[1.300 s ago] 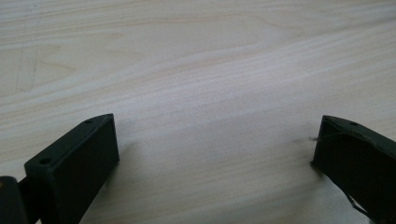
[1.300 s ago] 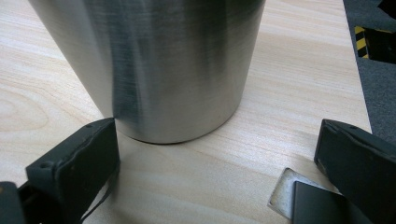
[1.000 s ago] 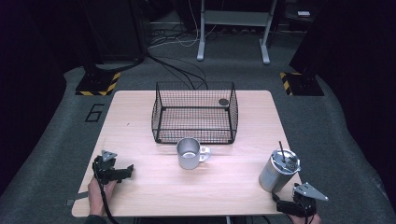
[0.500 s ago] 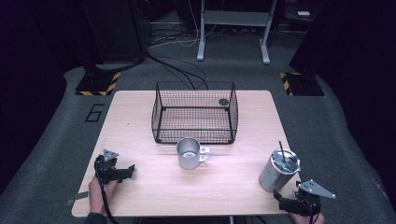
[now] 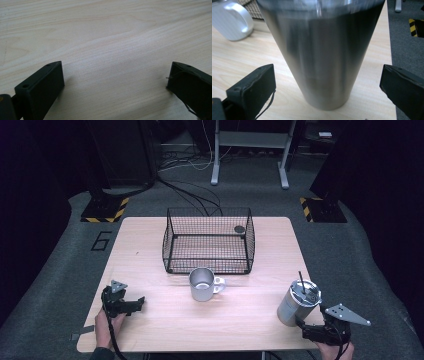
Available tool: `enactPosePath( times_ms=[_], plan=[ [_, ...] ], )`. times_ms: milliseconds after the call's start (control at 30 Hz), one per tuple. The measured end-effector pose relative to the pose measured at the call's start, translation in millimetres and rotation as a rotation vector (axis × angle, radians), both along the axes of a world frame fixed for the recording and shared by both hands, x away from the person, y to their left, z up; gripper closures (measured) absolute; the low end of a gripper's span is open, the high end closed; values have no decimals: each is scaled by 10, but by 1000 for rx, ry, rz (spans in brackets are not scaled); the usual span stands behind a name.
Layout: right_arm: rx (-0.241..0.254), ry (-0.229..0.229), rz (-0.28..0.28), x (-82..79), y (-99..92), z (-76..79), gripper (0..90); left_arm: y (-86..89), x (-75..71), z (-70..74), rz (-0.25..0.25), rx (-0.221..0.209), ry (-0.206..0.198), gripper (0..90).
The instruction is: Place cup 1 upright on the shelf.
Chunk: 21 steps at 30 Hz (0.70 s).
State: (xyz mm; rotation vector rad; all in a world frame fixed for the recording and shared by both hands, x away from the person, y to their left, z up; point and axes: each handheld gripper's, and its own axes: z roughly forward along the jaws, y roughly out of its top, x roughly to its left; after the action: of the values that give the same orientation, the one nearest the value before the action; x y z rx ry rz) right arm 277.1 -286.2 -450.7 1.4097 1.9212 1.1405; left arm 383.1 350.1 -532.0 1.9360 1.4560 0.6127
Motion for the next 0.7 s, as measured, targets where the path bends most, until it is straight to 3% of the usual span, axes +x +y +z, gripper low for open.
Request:
enactPosePath(
  times_ms=[300,700],
  plan=[
    [22,-16,26,49,16,214,0,0,-1,0,0,0,0,4],
    [8,-30,38,183,76,353,0,1,-1,0,-1,2,0,4]
  ],
)
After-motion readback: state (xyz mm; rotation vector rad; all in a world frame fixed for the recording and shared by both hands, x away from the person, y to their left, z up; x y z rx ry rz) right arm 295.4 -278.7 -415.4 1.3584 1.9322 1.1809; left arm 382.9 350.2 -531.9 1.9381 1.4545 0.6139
